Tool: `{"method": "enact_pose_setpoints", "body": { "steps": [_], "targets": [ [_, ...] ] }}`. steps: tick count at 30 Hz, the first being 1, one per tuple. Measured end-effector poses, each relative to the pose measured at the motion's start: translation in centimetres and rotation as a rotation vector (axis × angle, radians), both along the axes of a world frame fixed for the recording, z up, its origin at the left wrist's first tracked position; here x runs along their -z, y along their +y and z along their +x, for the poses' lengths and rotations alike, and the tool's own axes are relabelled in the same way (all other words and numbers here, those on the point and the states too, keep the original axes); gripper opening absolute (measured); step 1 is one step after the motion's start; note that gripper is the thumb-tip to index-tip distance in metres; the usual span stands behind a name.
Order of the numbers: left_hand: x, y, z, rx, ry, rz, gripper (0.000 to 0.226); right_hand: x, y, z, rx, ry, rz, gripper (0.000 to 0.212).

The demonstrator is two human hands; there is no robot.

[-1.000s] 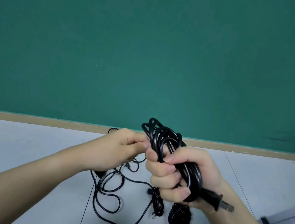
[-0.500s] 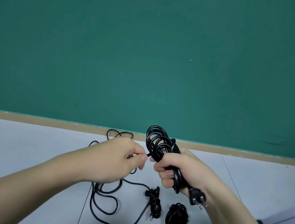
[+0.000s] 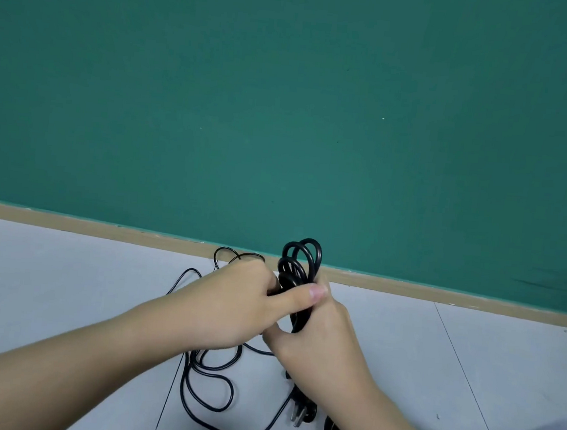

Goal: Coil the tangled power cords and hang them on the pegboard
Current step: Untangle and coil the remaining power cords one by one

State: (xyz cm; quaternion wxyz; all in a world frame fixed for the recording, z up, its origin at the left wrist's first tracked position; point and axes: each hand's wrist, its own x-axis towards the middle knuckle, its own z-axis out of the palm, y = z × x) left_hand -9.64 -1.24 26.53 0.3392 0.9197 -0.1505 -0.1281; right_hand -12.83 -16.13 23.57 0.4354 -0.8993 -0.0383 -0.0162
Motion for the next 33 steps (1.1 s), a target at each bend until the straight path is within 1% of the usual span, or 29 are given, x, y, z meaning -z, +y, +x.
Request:
{"method": "enact_pose_setpoints", "body": {
  "steps": [1, 3, 4, 6, 8, 11, 12, 13, 16, 18, 21, 22, 26, 28, 30, 32, 33],
  "targets": [
    [0.1, 0.1, 0.0, 0.009, -0.002, 0.013, 0.094, -0.3, -0.1, -0.1, -0.017, 0.028, 0.032, 0.040],
    [0.3, 0.0, 0.1, 0.024, -0.015, 0.007, 0.088, -0.7, -0.3, -0.3, -0.050, 0.058, 0.067, 0.047],
    [0.2, 0.0, 0.2, 0.032, -0.006, -0.019, 0.084, -0.9, -0.5, -0.3, -0.074, 0.073, 0.082, 0.051],
    [-0.1, 0.2, 0.7, 0.054, 0.020, -0.104, 0.083, -1.5, -1.2, -0.1, -0.119, 0.124, 0.130, 0.054],
    [-0.7, 0.7, 1.1, 0.041, 0.040, -0.229, 0.080, -2.3, -2.0, 0.3, -0.150, 0.177, 0.238, 0.046],
    [-1.6, 1.1, 1.1, 0.039, 0.051, -0.379, 0.071, -3.5, -2.6, 0.6, -0.226, 0.303, 0.511, 0.020],
    [-1.8, 1.1, 0.9, 0.055, 0.059, -0.406, 0.074, -3.5, -2.7, 0.6, -0.252, 0.360, 0.585, 0.017],
    [-1.8, 1.0, 0.8, 0.073, 0.083, -0.420, 0.081, -3.5, -2.8, 0.6, -0.270, 0.393, 0.616, 0.017],
    [-1.6, 0.5, 0.2, 0.078, 0.168, -0.427, 0.100, -3.0, -2.8, 0.7, -0.261, 0.340, 0.559, 0.015],
    [-1.1, 0.0, -0.3, 0.082, 0.219, -0.355, 0.102, -2.4, -2.7, 0.7, -0.210, 0.299, 0.477, 0.018],
    [-0.3, -0.5, -0.7, 0.079, 0.298, -0.251, 0.085, -1.6, -2.7, 0.6, -0.135, 0.267, 0.329, 0.033],
    [-0.3, -0.6, -0.7, 0.082, 0.319, -0.229, 0.081, -1.6, -2.8, 0.6, -0.122, 0.250, 0.277, 0.035],
    [-1.7, -0.3, -0.8, 0.040, 0.329, -0.192, 0.069, -1.5, -3.0, 0.6, -0.081, 0.104, 0.081, 0.023],
    [-2.2, 0.0, -0.6, 0.040, 0.368, -0.244, 0.059, -1.4, -3.0, 0.7, -0.074, 0.035, 0.008, 0.022],
    [-2.3, 0.3, -0.2, 0.050, 0.416, -0.410, 0.049, -1.4, -3.0, 0.7, -0.033, -0.033, -0.094, 0.022],
    [-2.1, 0.1, 0.1, 0.037, 0.442, -0.538, 0.051, -1.3, -2.7, 0.6, 0.038, -0.106, -0.222, 0.036],
    [-1.9, -0.2, 0.2, 0.023, 0.434, -0.562, 0.053, -1.3, -2.5, 0.6, 0.073, -0.135, -0.273, 0.043]
  ]
}}
